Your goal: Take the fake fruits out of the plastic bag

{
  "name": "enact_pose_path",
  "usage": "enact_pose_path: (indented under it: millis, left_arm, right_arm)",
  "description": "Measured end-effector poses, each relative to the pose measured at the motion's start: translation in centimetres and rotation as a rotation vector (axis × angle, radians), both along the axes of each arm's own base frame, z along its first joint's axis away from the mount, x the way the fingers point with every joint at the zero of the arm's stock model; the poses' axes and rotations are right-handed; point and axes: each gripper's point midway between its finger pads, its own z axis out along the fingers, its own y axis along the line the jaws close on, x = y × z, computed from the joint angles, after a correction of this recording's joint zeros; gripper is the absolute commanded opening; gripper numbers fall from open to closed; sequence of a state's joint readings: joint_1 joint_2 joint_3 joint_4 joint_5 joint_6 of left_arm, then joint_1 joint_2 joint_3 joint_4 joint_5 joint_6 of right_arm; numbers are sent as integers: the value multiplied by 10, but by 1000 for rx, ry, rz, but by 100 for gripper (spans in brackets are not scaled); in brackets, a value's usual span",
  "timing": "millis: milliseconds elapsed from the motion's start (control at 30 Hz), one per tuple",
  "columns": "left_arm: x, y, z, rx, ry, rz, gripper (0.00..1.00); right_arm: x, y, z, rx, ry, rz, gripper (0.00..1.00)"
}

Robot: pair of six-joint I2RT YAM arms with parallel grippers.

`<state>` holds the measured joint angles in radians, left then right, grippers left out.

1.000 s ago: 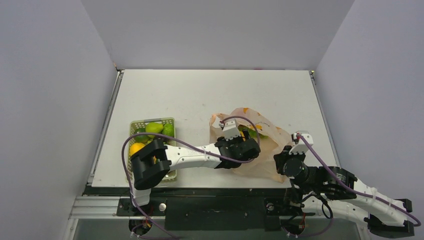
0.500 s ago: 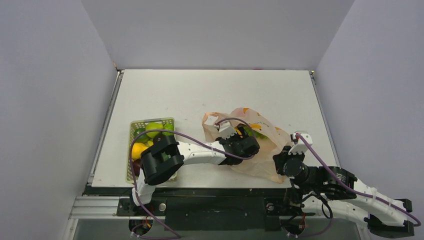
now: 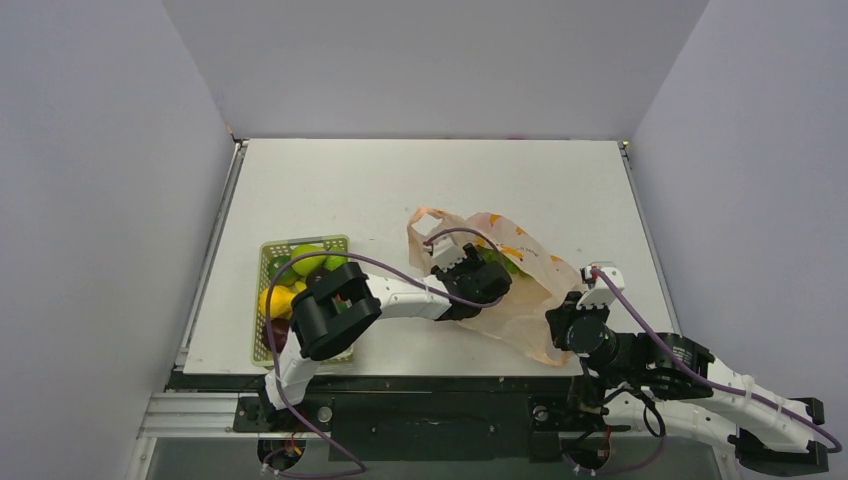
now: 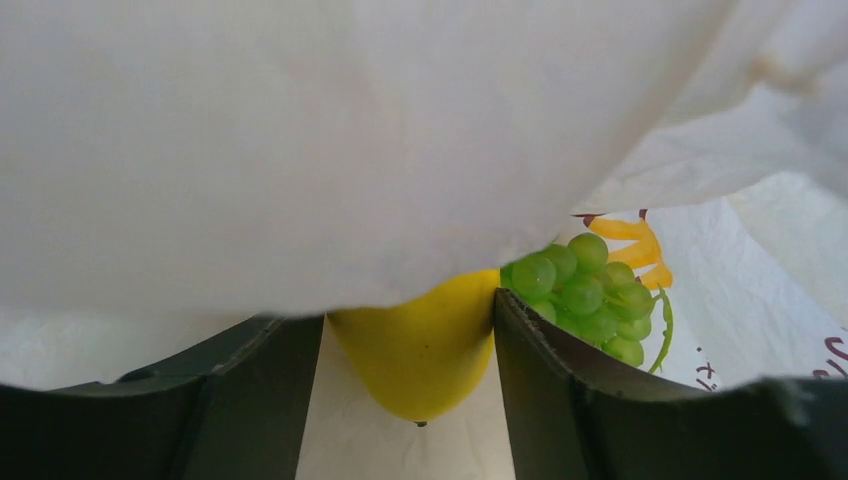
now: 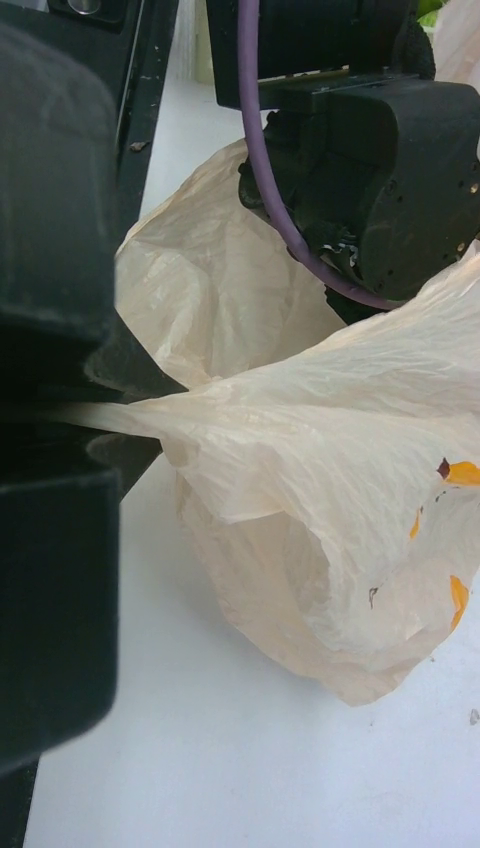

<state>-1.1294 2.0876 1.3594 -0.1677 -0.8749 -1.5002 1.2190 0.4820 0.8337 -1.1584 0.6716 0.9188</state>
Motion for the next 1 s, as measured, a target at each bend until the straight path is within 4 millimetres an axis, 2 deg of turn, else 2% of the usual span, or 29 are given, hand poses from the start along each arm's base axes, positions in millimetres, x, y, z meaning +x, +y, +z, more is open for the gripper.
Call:
enact_pose_path:
  millis: [267,367,433,500,633,800,1000]
  left_arm:
    - [6,-1,1,46,-9,-49,18]
    - [4,-8,3,52,-2,-113,5]
    - [-2,-12,8,41,8,-172,0]
    - [-11,-12,17,24,19,-232,0]
    - [-32,-9,47,-59,27,-357,0]
    - [-59,-22,91,-200,32,-571,0]
    - [-111,-28,123,-298,45,-857,0]
  right_arm:
    - [0,1,1,7,-2,3,0]
    - [0,1,1,7,-1,5,0]
    - [0,1,1,8,0,6,0]
    - [0,1,1,8,0,6,0]
    - [-1,1,1,8,0,7,0]
    - [-1,1,1,7,0,7,0]
    - [-1,1,0,7,0,7,0]
